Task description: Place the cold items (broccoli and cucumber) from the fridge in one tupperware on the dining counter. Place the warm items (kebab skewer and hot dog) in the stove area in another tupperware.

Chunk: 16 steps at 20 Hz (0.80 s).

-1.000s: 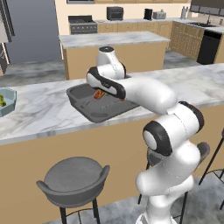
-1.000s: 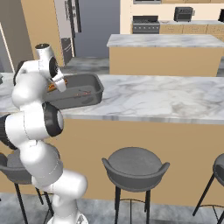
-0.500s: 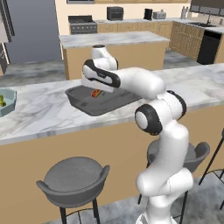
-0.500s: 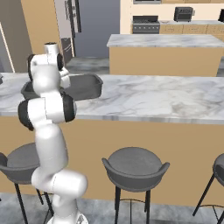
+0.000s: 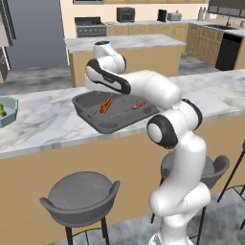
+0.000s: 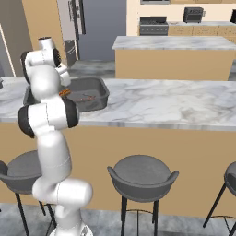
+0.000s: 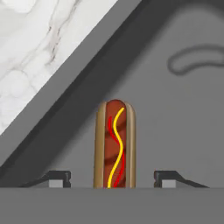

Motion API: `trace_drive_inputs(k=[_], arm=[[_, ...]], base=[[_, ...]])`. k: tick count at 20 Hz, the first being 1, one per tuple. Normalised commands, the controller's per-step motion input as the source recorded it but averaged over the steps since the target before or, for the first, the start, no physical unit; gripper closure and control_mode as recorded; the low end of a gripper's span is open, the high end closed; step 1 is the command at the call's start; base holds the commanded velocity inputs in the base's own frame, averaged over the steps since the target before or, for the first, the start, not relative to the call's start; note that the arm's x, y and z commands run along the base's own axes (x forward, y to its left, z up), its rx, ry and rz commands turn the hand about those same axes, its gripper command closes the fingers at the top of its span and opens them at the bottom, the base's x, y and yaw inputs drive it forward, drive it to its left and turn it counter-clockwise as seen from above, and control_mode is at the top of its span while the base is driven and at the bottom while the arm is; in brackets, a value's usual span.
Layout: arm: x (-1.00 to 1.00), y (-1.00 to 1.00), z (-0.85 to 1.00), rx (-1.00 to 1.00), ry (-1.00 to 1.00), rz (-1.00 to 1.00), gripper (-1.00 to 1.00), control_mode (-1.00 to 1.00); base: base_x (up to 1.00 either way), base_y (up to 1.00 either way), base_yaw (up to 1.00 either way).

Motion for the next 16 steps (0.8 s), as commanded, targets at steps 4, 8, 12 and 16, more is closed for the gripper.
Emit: trace_drive_inputs(k=[4, 8, 12, 16], arm=[[-0.3, -0.19, -0.04, 0.03, -0.34, 0.06, -1.0, -1.0], [-0.63, -0.91, 0.01, 0.29, -0.47, 0.09, -1.0, -1.0], [-0.72, -1.0, 0.16, 0.47, -0.54, 0.0, -1.0, -1.0], [-1.0, -0.78, 0.95, 0.25, -0.34, 0.02, -1.0, -1.0]], base=[[0.0, 0.0, 0.0], [0.0, 0.0, 0.0], [0.0, 0.0, 0.0], [0.0, 0.0, 0.0]])
